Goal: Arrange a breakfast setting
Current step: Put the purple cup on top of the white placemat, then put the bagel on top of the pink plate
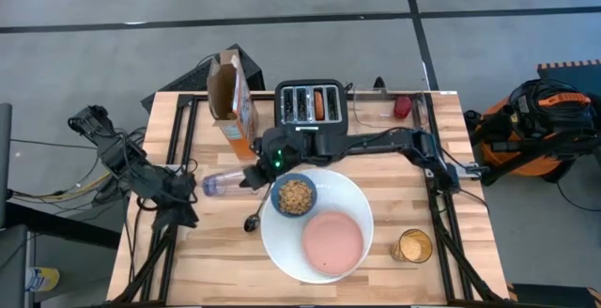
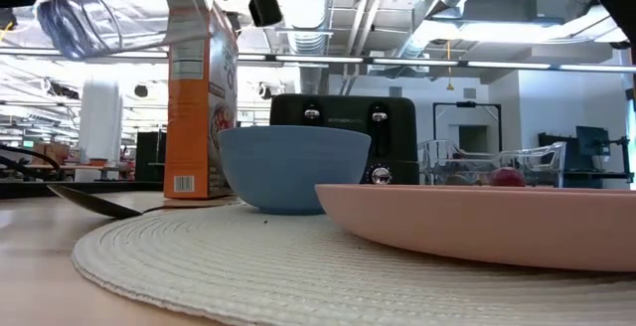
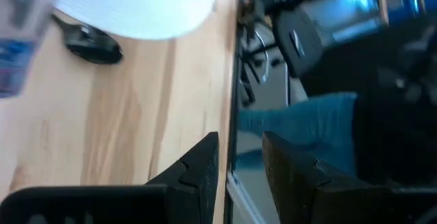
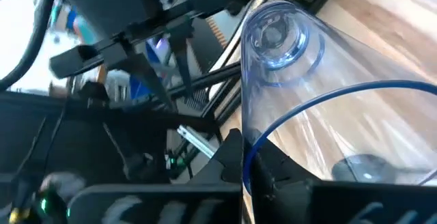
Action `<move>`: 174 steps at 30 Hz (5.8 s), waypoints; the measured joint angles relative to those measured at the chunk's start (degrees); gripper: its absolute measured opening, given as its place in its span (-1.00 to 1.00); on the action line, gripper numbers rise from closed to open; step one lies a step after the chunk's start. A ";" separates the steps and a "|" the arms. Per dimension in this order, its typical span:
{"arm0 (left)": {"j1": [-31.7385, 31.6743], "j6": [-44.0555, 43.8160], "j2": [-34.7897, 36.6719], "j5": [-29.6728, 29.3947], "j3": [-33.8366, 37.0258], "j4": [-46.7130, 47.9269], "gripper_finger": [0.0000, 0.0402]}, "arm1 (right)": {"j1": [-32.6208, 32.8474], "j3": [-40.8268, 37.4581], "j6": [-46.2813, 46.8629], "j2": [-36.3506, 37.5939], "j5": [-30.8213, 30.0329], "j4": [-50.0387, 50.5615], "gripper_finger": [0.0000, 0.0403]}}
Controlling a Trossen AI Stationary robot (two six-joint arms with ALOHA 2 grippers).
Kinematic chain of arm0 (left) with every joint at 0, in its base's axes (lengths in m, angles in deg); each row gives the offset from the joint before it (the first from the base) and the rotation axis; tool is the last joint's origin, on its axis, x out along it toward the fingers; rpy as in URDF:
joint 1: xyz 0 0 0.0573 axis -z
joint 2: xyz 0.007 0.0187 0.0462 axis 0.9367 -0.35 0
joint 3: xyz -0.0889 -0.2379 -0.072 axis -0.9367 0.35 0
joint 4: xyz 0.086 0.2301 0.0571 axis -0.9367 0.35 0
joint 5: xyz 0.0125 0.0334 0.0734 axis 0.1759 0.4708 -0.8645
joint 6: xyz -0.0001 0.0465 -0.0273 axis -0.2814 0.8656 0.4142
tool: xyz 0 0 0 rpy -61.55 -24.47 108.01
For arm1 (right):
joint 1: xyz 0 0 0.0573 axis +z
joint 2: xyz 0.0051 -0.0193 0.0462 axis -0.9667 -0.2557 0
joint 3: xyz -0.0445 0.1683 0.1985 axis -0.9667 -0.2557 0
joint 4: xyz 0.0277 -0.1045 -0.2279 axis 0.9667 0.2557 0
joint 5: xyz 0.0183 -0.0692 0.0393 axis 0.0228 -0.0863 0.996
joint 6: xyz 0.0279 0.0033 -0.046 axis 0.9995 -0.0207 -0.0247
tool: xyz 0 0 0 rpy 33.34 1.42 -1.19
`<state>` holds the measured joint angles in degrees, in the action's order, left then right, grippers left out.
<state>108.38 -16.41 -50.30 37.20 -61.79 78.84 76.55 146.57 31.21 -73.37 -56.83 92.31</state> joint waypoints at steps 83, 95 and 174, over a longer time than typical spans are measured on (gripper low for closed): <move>-0.08 0.57 -0.79 -23.28 0.07 -11.48 -0.50 | 2.51 -23.10 -10.13 30.88 -12.76 70.96 -0.89; -0.08 1.24 -0.79 -24.28 0.07 -11.48 -0.50 | -2.88 -34.17 -16.80 30.90 -7.64 70.91 -0.87; -4.63 2.06 -0.79 -27.28 0.07 -11.43 -0.50 | 1.48 -21.80 -15.86 30.86 -3.31 70.37 0.11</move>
<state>103.75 -14.35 -51.08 9.91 -61.73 67.41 78.03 124.77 15.36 -42.52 -60.14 162.67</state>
